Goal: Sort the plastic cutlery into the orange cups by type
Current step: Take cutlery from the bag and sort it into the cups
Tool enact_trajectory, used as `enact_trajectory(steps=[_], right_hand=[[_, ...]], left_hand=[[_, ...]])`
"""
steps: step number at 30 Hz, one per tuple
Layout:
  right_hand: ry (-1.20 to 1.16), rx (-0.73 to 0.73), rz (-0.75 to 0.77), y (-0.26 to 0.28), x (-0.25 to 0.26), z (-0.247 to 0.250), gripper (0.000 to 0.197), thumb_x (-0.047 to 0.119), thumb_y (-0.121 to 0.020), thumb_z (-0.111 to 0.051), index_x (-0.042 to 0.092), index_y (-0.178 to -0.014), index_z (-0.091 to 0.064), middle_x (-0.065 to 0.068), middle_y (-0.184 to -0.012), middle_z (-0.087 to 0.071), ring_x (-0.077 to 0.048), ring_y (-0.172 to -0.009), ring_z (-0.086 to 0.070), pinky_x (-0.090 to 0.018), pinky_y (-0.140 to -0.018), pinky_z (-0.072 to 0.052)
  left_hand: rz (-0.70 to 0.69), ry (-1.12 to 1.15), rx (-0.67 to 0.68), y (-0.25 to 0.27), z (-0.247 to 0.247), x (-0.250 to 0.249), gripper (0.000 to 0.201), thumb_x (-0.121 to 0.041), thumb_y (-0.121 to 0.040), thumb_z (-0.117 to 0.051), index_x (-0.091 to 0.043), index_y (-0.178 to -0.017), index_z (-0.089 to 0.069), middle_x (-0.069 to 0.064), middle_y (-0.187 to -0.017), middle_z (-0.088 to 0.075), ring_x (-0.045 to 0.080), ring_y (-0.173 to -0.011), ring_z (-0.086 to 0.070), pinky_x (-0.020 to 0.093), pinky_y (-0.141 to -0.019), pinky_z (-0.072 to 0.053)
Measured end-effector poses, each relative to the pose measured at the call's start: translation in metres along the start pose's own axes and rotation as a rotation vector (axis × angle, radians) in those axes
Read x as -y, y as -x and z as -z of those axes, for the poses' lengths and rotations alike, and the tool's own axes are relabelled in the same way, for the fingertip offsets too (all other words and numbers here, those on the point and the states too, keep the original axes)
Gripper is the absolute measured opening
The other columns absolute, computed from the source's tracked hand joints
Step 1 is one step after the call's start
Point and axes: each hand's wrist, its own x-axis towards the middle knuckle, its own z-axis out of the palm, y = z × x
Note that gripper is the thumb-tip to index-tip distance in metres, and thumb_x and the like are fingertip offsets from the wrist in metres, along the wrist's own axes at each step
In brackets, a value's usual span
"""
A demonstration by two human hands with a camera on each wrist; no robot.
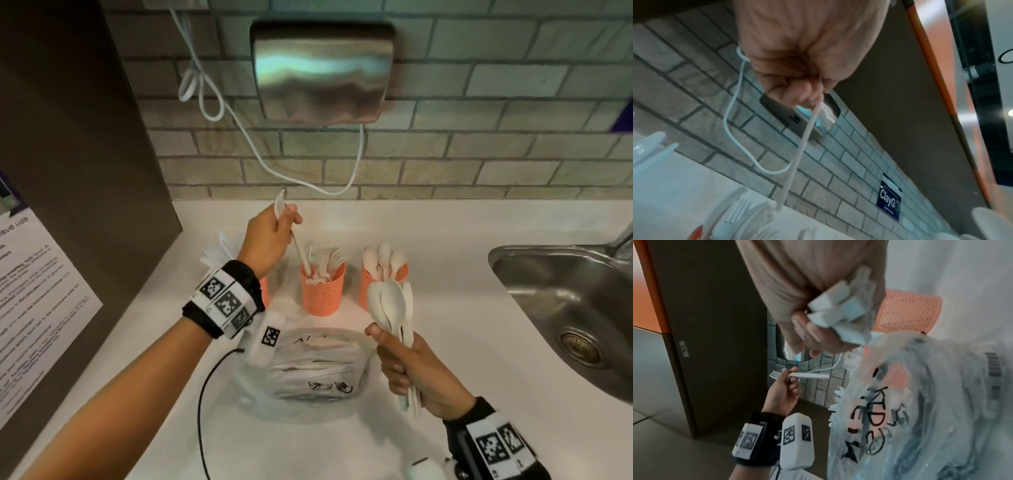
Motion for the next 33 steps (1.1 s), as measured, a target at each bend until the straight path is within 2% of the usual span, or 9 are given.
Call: enact_trajectory(steps=[3,6,9,15,19,22,24,28,33], right_hand=[[-0.002,-0.027,0.018,0.003,0.004,0.004,0.04,0.047,-0.076,-0.053,0.011,-0.095,-0.054,0.004,-0.046,-0.027,-0.007,-0.034,-0.022,-0.016,-0.035,-0.022],[0.025,-0.069,0.05,0.006,0.008,0.011,0.043,0.051,-0.077,-0.049,0.014,-0.098,-0.055,0.004,-0.046,-0.029,-0.008,-0.035,-0.022,-0.018,-0.037,-0.021],[0.078,-0.096,0.101,0.009,0.008,0.018,0.043,0.051,-0.078,-0.048,0.015,-0.1,-0.055,0.002,-0.05,-0.035,-0.009,-0.037,-0.025,-0.02,-0.039,-0.023],[0.197,-0.137,0.162,0.007,0.005,0.026,0.046,0.049,-0.075,-0.05,0.013,-0.103,-0.057,0.002,-0.052,-0.042,-0.008,-0.037,-0.032,-0.021,-0.039,-0.026],[0.244,-0.149,0.183,0.002,0.005,0.027,0.042,0.046,-0.079,-0.051,0.012,-0.103,-0.058,0.004,-0.052,-0.046,-0.009,-0.037,-0.034,-0.02,-0.037,-0.027],[0.264,-0.149,0.214,-0.001,0.006,0.027,0.034,0.043,-0.082,-0.048,0.011,-0.091,-0.052,0.006,-0.052,-0.05,-0.01,-0.034,-0.034,-0.021,-0.036,-0.029],[0.224,-0.145,0.225,-0.002,0.006,0.028,0.033,0.044,-0.08,-0.048,0.017,-0.098,-0.049,0.002,-0.058,-0.052,-0.011,-0.032,-0.034,-0.021,-0.035,-0.034],[0.166,-0.116,0.215,-0.006,0.005,0.031,0.038,0.044,-0.082,-0.046,0.015,-0.106,-0.048,-0.001,-0.058,-0.05,-0.014,-0.035,-0.039,-0.026,-0.038,-0.044],[0.129,-0.154,0.193,-0.015,0.006,0.036,0.047,0.044,-0.086,-0.042,0.0,-0.099,-0.051,-0.001,-0.055,-0.048,-0.014,-0.04,-0.043,-0.027,-0.039,-0.042]], left_hand=[[-0.063,-0.093,0.03,-0.021,-0.014,0.004,0.017,-0.022,-0.096,-0.045,-0.012,-0.088,-0.055,0.001,-0.06,-0.055,0.011,-0.05,-0.052,0.026,-0.055,-0.044],[-0.114,-0.304,0.008,-0.038,-0.028,0.013,0.016,-0.02,-0.093,-0.046,-0.007,-0.095,-0.054,0.017,-0.075,-0.066,0.034,-0.071,-0.062,0.039,-0.071,-0.051],[-0.107,-0.467,-0.02,-0.046,-0.037,0.025,0.022,-0.021,-0.095,-0.042,-0.003,-0.104,-0.051,0.025,-0.086,-0.066,0.042,-0.08,-0.06,0.041,-0.071,-0.047],[0.084,-0.594,0.209,-0.044,-0.055,0.059,0.046,-0.041,-0.099,-0.028,-0.002,-0.106,-0.052,0.022,-0.106,-0.065,0.04,-0.099,-0.059,0.04,-0.082,-0.044],[0.041,-0.709,0.304,-0.036,-0.061,0.067,0.03,-0.023,-0.097,-0.041,0.002,-0.106,-0.055,0.025,-0.104,-0.064,0.039,-0.096,-0.059,0.037,-0.075,-0.043],[0.051,-0.667,0.285,-0.035,-0.06,0.069,0.022,-0.016,-0.091,-0.054,0.001,-0.104,-0.059,0.022,-0.103,-0.065,0.036,-0.096,-0.06,0.036,-0.077,-0.044],[0.05,-0.624,0.238,-0.036,-0.06,0.069,0.017,-0.009,-0.086,-0.059,0.0,-0.101,-0.061,0.02,-0.1,-0.066,0.035,-0.094,-0.061,0.035,-0.079,-0.046],[0.048,-0.646,0.23,-0.038,-0.058,0.07,0.021,0.003,-0.085,-0.05,-0.003,-0.096,-0.067,0.018,-0.101,-0.069,0.034,-0.095,-0.063,0.035,-0.082,-0.05],[0.018,-0.65,0.265,-0.031,-0.047,0.052,0.031,-0.006,-0.091,-0.047,-0.006,-0.117,-0.063,0.017,-0.119,-0.064,0.033,-0.108,-0.059,0.036,-0.092,-0.047]])
